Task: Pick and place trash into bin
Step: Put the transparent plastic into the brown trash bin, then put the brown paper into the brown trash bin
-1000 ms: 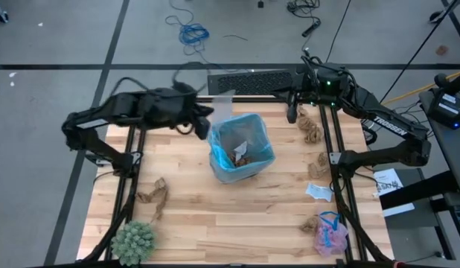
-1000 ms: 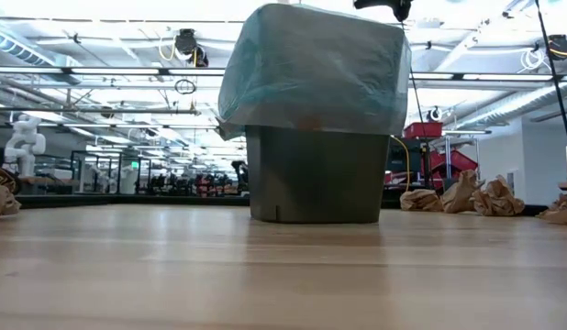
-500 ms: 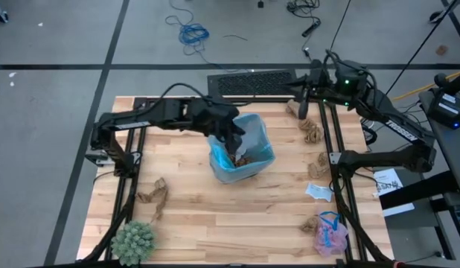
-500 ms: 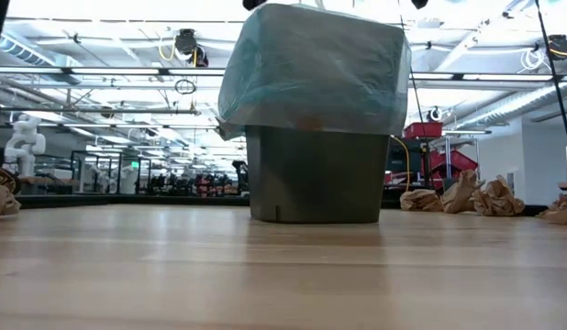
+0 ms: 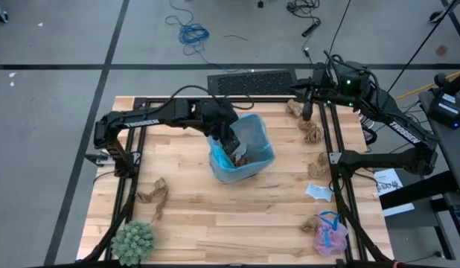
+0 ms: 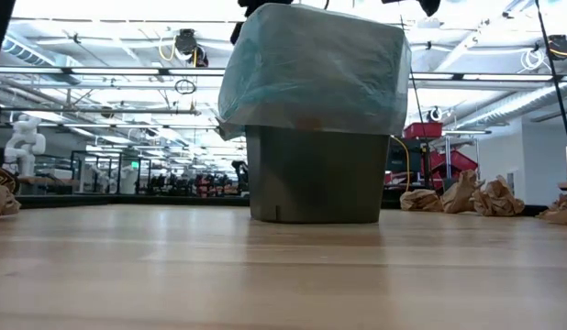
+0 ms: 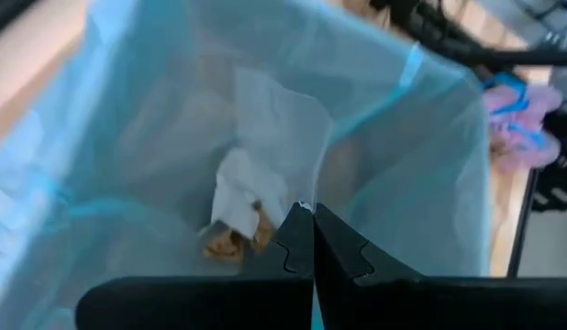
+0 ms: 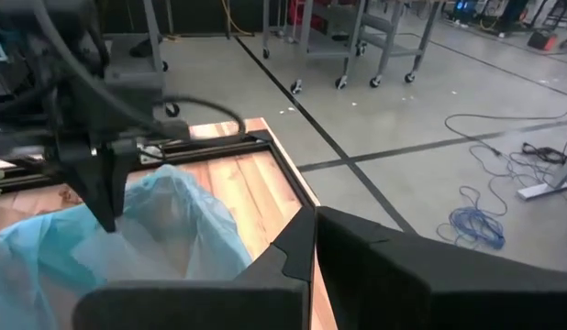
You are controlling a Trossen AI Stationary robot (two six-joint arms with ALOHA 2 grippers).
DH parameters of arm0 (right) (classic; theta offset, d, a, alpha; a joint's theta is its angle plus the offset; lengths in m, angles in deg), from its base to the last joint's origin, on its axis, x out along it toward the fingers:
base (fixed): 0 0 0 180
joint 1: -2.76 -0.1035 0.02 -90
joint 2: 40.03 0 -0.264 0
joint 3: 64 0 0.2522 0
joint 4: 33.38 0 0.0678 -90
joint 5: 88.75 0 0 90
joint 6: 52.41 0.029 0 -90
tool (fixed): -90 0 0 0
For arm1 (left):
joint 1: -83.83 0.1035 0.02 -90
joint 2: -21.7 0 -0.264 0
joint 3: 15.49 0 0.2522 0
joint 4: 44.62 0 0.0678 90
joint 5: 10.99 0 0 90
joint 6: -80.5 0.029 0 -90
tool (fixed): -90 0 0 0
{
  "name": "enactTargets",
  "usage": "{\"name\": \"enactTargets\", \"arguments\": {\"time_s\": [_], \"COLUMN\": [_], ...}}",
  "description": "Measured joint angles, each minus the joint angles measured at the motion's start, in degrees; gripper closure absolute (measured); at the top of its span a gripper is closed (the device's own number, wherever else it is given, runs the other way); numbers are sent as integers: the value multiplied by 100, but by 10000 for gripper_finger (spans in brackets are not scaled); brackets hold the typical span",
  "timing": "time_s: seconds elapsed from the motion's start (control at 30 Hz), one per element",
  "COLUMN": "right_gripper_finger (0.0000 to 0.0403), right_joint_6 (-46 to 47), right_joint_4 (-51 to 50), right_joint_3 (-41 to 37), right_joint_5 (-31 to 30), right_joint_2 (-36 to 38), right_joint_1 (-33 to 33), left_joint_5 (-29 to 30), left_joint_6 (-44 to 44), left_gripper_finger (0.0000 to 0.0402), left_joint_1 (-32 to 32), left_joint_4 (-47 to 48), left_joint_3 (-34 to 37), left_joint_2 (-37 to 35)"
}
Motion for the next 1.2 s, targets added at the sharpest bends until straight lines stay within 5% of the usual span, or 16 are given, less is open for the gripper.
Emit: {"name": "enactTargets", "arguments": {"time_s": [0.33, 0.5, 0.7, 0.87, 1.2], "right_gripper_finger": [383, 348, 299, 275, 253], "right_joint_6": [1, 240, 417, 63, -293], "right_joint_4": [-17, -226, -681, -1592, -2144], "right_joint_3": [-2, -2, -1, 0, -2], "right_joint_5": [-8, -13, -73, -701, -1069], "right_joint_2": [-2, -98, -339, -663, -1879], "right_joint_1": [0, 174, 754, 1376, 2220], "left_joint_5": [3, -638, -872, -160, 981], "left_joint_6": [37, -74, -264, -21, 512], "left_gripper_finger": [321, 286, 331, 395, 398], "left_joint_1": [73, 366, 540, 626, 787], "left_joint_4": [130, 245, 242, 41, -707], "left_joint_3": [83, -30, -358, -411, -418], "left_joint_2": [70, 72, -146, -679, -1492]}}
